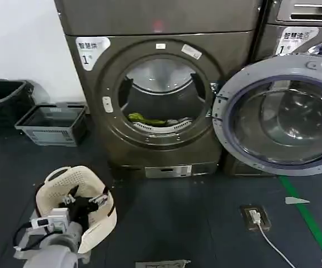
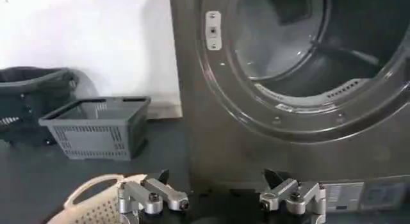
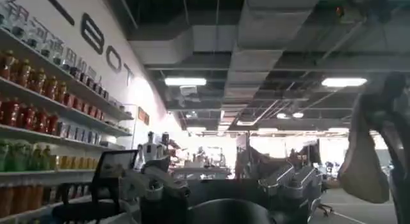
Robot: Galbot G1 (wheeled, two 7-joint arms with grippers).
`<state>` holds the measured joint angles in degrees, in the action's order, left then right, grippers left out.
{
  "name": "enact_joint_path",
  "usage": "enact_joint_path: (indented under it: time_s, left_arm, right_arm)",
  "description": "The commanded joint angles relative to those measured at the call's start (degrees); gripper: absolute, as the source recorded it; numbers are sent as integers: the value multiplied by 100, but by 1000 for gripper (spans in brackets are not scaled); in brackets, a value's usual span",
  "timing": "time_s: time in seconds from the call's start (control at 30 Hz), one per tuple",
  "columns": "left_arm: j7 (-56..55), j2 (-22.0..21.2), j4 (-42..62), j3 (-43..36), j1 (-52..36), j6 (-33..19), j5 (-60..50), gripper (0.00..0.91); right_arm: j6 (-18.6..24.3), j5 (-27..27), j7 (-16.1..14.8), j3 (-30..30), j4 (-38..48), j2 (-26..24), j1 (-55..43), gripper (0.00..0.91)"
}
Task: Grasp the clothes from the dryer.
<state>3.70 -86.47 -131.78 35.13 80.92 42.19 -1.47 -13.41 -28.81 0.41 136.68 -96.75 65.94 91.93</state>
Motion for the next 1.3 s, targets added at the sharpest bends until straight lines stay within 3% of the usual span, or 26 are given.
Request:
enact_joint_path:
  time_s: [0.03,1.3]
  left_arm:
    - [5,-7,8,-8,-11,281,-3,907]
    - [-2,38,48,-16,-31,281,-7,907]
  right_arm:
    - [12,-18,14,17,31,6,11,907]
    - [67,-22,9,1,109,39,-48,907]
